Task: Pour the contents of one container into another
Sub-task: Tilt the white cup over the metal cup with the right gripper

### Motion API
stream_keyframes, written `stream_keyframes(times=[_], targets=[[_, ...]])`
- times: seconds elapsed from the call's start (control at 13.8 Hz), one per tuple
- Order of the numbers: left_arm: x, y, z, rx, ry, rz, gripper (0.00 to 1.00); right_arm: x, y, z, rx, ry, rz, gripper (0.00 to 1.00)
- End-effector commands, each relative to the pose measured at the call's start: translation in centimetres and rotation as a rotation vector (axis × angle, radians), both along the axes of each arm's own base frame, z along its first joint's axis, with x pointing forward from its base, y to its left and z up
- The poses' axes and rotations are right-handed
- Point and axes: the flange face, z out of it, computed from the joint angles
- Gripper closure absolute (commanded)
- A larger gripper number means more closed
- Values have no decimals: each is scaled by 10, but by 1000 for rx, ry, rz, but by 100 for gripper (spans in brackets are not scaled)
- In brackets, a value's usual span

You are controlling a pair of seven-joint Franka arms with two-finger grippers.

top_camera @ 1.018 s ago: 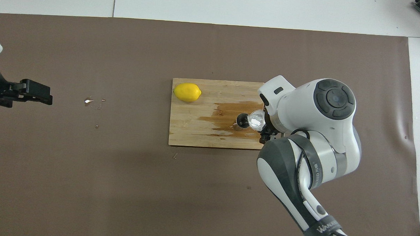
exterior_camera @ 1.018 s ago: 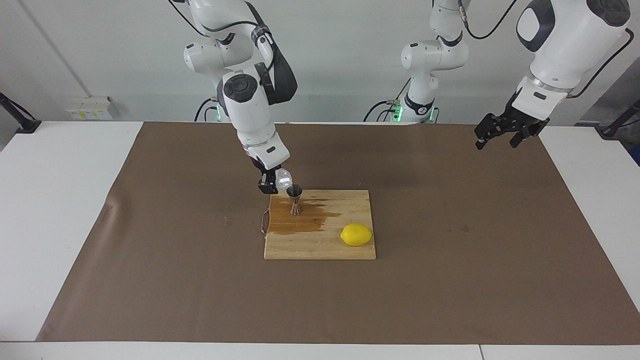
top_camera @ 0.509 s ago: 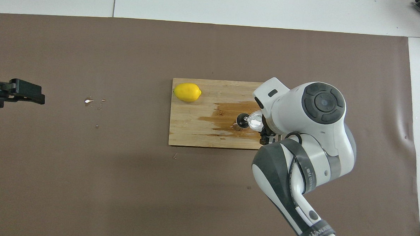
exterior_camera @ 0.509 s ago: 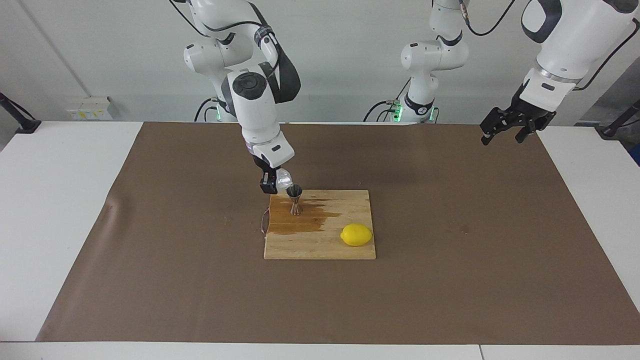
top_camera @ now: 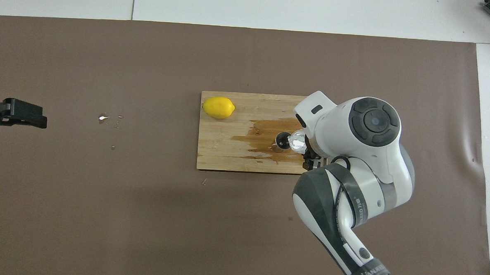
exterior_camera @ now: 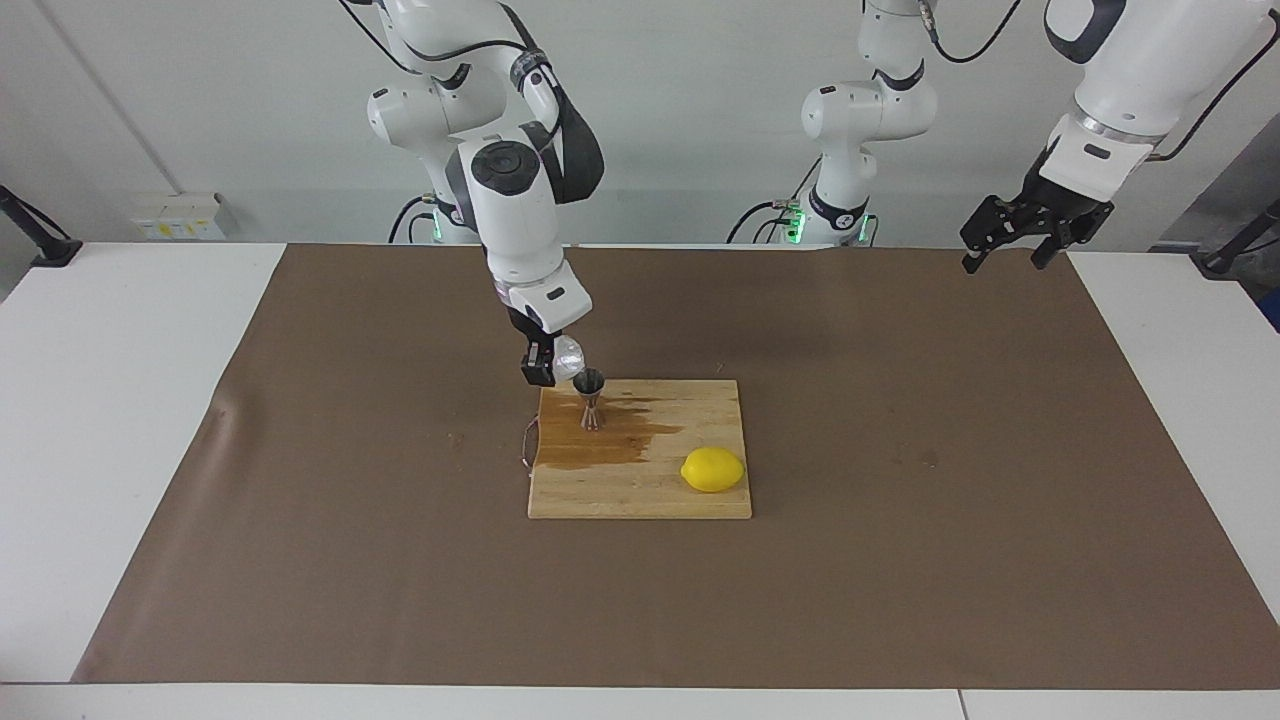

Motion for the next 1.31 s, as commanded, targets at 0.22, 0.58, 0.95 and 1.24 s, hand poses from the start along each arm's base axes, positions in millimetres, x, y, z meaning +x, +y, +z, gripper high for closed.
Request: stream_keyframes(times=[0.22, 0.58, 0.95, 1.24], targets=[[-8, 1, 6, 3, 10, -1, 0, -5, -3, 5, -24, -3, -13, 72], [-8, -1, 5, 3, 8, -1, 0, -4, -6, 5, -18, -9, -6, 72], [-8, 0, 5, 3, 8, 0, 0, 2, -23, 2, 80, 18, 75, 72], [-8, 0, 5, 3, 8, 0, 0, 10, -48, 0, 212, 34, 120, 72]])
